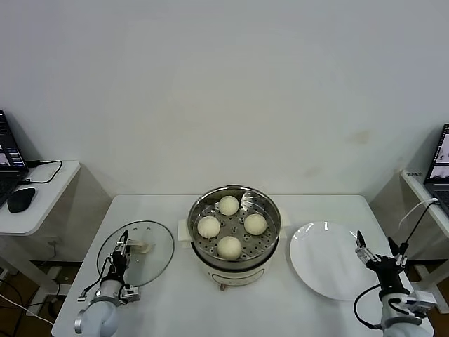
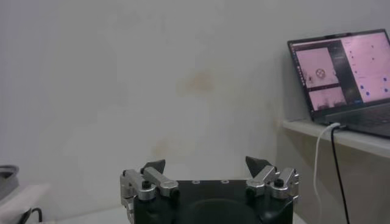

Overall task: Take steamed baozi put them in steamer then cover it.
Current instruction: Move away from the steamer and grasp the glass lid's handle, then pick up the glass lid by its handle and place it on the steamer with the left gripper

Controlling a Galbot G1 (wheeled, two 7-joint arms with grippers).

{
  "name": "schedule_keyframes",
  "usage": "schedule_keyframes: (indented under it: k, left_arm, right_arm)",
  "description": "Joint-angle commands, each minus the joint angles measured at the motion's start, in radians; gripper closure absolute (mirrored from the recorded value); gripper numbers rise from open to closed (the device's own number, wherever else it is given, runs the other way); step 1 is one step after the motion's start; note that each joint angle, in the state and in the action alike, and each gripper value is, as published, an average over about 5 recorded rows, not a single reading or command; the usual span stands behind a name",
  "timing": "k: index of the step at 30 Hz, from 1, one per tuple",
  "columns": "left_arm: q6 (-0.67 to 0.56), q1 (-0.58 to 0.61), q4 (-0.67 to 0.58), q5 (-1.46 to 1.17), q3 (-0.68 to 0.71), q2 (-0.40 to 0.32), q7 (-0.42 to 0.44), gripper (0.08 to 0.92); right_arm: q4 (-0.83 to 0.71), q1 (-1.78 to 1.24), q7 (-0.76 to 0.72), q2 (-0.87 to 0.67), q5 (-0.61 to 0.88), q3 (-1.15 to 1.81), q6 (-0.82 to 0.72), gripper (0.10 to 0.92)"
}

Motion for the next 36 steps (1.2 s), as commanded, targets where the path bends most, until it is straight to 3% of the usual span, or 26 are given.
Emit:
schedule_keyframes:
  k: [1,12,18,27,36]
  left_arm:
    - [-0.009,-0.005,0.032,0.0,0.0,0.002,-0.019,0.554]
    - [-0.015,-0.002,0.011,-0.013,-0.002,-0.001,-0.043,0.852]
    - [0.042,0.054,-0.152,-0.065,-0.008,0.0,0.011,0.866]
    - [0.249,0.179,-0.461,-0.038,-0.011,-0.029,0.106,0.866]
    - [0.353,0.255,-0.558,0.027,-0.035,-0.004,0.109,0.866]
  right_arm:
    - [0.002,-0.002,-0.001,0.001,-0.001,0.002,0.0,0.203]
    - [0.021,-0.017,-0.002,-0.002,-0.001,0.012,-0.002,0.203]
    - [0.023,-0.013,-0.002,-0.001,0.0,0.009,-0.005,0.203]
    - [0.025,0.003,-0.002,-0.003,0.013,0.003,-0.01,0.203]
    - [0.038,0.001,-0.002,-0.008,0.029,-0.002,-0.014,0.203]
